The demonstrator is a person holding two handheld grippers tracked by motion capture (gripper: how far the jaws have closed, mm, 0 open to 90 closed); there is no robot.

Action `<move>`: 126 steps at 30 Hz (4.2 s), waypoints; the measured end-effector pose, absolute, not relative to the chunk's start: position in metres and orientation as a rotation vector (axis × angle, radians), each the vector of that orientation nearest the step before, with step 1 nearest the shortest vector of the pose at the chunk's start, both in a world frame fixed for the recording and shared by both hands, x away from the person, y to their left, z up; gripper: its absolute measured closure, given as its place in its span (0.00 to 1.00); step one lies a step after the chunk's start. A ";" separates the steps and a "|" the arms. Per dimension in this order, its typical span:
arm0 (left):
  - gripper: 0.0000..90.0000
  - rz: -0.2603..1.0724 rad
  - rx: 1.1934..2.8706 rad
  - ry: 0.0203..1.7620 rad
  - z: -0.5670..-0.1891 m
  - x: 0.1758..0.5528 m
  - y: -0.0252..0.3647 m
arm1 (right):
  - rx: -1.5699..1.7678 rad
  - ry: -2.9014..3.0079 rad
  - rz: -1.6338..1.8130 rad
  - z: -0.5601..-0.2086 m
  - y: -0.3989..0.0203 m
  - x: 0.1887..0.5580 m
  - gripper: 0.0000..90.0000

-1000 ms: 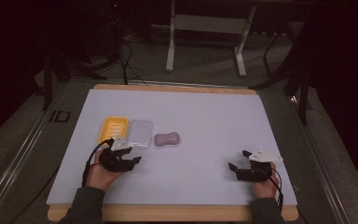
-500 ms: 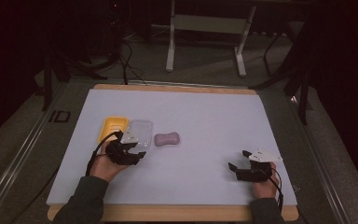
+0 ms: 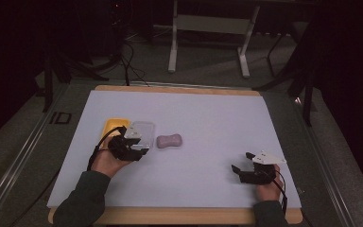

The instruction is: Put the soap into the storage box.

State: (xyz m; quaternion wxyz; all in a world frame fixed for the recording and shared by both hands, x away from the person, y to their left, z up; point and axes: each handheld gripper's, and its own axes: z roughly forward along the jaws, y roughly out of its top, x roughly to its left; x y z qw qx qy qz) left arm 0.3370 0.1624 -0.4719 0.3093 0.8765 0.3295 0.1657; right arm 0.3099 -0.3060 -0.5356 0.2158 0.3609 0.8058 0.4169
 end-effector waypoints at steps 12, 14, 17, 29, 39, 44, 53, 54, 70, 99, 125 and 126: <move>0.46 0.436 2.357 0.842 -0.468 0.348 0.155 | 1.002 2.234 1.157 -0.536 -0.306 0.310 0.20; 0.46 0.430 2.359 0.836 -0.468 0.350 0.153 | 1.002 2.234 1.157 -0.536 -0.306 0.310 0.20; 0.46 0.423 2.364 0.818 -0.468 0.353 0.152 | 1.000 2.234 1.156 -0.536 -0.306 0.310 0.20; 0.45 0.400 2.382 0.795 -0.469 0.366 0.147 | 1.001 2.236 1.160 -0.536 -0.306 0.310 0.20; 0.45 0.391 2.401 0.785 -0.470 0.374 0.145 | 1.001 2.233 1.161 -0.536 -0.306 0.310 0.20; 0.45 0.389 2.411 0.763 -0.468 0.378 0.141 | 0.999 2.232 1.160 -0.536 -0.306 0.310 0.20; 0.44 0.376 2.425 0.735 -0.467 0.384 0.134 | 0.997 2.231 1.160 -0.535 -0.306 0.310 0.20; 0.44 0.376 2.430 0.728 -0.467 0.384 0.133 | 0.998 2.231 1.160 -0.535 -0.306 0.310 0.20; 0.43 0.345 2.458 0.707 -0.471 0.393 0.126 | 0.998 2.231 1.160 -0.536 -0.306 0.310 0.20; 0.35 0.257 2.510 0.664 -0.474 0.407 0.108 | 0.995 2.236 1.151 -0.536 -0.306 0.310 0.20; 0.38 0.207 2.549 0.671 -0.484 0.427 0.086 | 1.000 2.233 1.158 -0.536 -0.306 0.310 0.20; 0.36 0.206 2.549 0.672 -0.484 0.428 0.085 | 1.001 2.234 1.158 -0.536 -0.306 0.310 0.20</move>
